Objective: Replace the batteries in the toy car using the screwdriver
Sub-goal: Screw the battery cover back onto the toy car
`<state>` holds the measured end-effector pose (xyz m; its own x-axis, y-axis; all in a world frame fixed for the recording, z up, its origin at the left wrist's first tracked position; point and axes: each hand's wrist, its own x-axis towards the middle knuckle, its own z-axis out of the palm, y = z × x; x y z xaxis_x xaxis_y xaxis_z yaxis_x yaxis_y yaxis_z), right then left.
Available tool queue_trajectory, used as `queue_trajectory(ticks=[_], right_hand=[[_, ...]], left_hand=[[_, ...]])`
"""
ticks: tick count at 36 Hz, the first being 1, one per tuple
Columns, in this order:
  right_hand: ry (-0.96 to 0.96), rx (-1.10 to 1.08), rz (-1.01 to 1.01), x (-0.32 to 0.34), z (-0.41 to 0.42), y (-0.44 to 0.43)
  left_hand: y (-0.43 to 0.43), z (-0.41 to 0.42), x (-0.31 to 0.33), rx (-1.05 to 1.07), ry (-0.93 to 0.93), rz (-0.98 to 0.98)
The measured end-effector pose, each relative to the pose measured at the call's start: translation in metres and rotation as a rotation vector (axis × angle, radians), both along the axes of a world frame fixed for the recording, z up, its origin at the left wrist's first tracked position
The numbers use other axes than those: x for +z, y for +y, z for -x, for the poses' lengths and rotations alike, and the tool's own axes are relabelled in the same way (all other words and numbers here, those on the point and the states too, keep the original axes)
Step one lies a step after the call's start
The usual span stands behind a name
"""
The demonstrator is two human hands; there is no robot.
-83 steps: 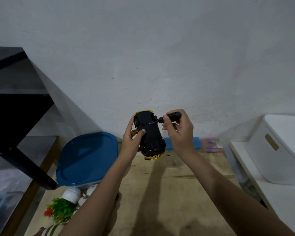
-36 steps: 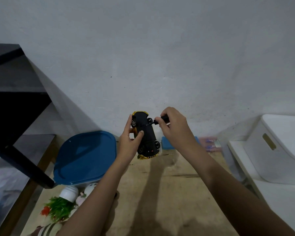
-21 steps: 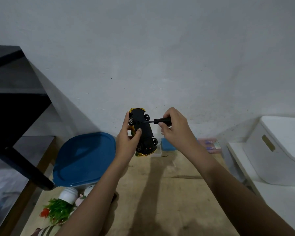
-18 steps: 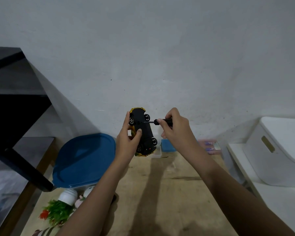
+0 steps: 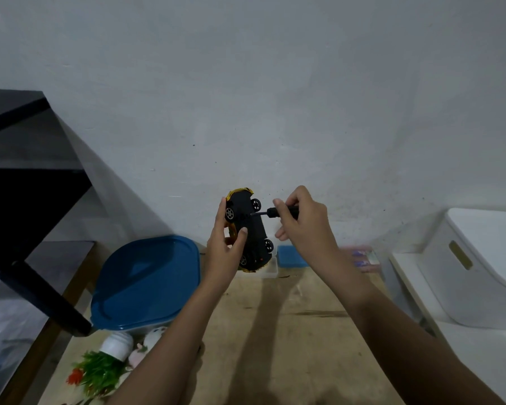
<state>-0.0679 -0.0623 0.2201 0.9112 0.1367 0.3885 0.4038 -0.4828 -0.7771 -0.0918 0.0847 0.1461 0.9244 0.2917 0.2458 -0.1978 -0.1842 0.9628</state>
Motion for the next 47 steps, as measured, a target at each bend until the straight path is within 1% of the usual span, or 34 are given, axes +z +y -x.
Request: queue_trajectory(ticks=[4,7,11,15,20,22,27,30,32,35,38,43,47], right_hand=[[-0.046,0.066,0.043,-0.003,-0.001,0.001],[-0.08,0.042,0.052,-0.001,0.002,0.002],[-0.212,0.003,0.087,-0.003,0.004,0.007],[-0.271,0.011,0.099,-0.004,0.002,0.01],[-0.441,-0.029,0.136,-0.002,0.002,0.01],[-0.471,-0.025,0.148,0.001,0.004,0.011],[-0.413,0.064,0.129,0.005,0.007,0.011],[-0.328,0.105,0.147,0.005,0.006,0.009],[-0.346,0.082,0.178,0.005,0.005,0.009],[-0.417,0.006,0.228,0.004,0.004,0.01],[-0.412,-0.042,0.261,0.005,0.004,0.012],[-0.288,0.066,0.16,0.007,0.004,0.013],[-0.314,0.031,0.152,0.006,0.002,0.01]], left_hand=[[0.005,-0.003,0.0,-0.004,-0.022,0.066],[0.007,-0.003,0.002,-0.04,-0.033,0.101],[0.006,-0.004,0.004,-0.086,-0.054,0.187],[0.008,-0.004,0.006,-0.108,-0.074,0.212],[0.009,-0.002,0.01,-0.167,-0.068,0.209],[0.009,-0.002,0.01,-0.178,-0.067,0.225],[0.013,-0.005,0.008,-0.175,-0.053,0.306],[0.016,-0.006,0.008,-0.163,-0.047,0.335],[0.016,-0.007,0.009,-0.163,-0.045,0.34],[0.016,-0.007,0.01,-0.165,-0.05,0.328],[0.015,-0.005,0.012,-0.162,-0.062,0.276],[0.017,-0.007,0.013,-0.156,-0.074,0.244],[0.014,-0.005,0.013,-0.175,-0.07,0.223]])
